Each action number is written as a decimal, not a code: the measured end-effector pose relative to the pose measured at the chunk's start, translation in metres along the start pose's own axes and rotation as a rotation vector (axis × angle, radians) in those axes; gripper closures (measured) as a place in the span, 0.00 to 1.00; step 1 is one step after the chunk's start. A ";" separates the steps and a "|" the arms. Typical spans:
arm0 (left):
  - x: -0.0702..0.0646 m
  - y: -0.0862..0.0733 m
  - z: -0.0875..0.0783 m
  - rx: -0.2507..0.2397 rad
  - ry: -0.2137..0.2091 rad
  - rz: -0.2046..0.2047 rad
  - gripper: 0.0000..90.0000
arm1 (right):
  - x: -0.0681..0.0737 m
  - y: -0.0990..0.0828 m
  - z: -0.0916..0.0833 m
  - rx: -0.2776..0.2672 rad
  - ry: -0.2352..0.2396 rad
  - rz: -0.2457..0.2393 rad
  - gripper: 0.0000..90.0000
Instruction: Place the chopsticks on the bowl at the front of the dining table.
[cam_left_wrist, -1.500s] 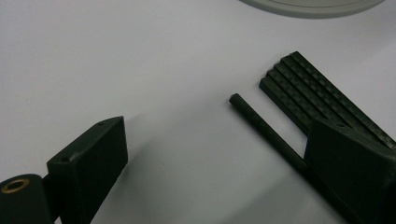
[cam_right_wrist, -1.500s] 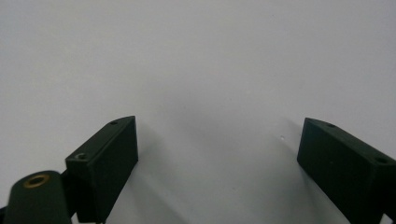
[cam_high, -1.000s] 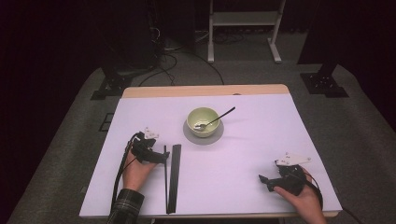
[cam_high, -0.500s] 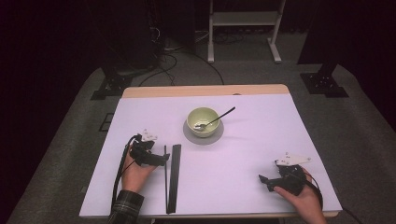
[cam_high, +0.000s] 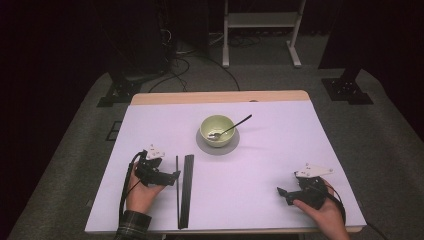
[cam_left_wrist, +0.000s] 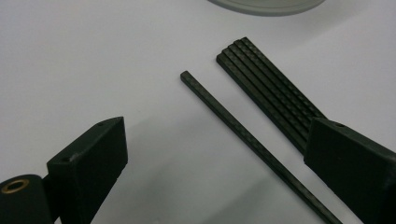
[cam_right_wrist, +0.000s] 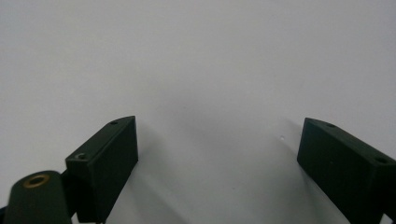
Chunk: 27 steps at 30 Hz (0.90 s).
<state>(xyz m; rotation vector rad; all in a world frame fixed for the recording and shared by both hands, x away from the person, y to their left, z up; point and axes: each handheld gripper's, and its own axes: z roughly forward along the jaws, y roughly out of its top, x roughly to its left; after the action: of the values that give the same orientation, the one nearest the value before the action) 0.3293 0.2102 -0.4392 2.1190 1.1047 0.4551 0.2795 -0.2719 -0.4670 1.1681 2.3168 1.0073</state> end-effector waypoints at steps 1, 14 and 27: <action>-0.001 -0.001 -0.002 0.000 -0.006 0.000 0.06 | 0.000 0.000 0.000 0.000 0.000 0.000 0.12; -0.014 -0.020 -0.018 -0.009 -0.022 -0.019 0.06 | 0.000 0.000 0.000 0.000 0.000 -0.001 0.12; -0.029 -0.039 -0.036 -0.024 -0.019 -0.030 0.06 | 0.000 0.000 0.000 0.000 0.000 -0.001 0.12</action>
<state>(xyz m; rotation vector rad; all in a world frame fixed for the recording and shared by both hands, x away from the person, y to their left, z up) 0.2697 0.2170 -0.4417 2.0788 1.1131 0.4314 0.2795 -0.2720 -0.4670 1.1672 2.3168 1.0072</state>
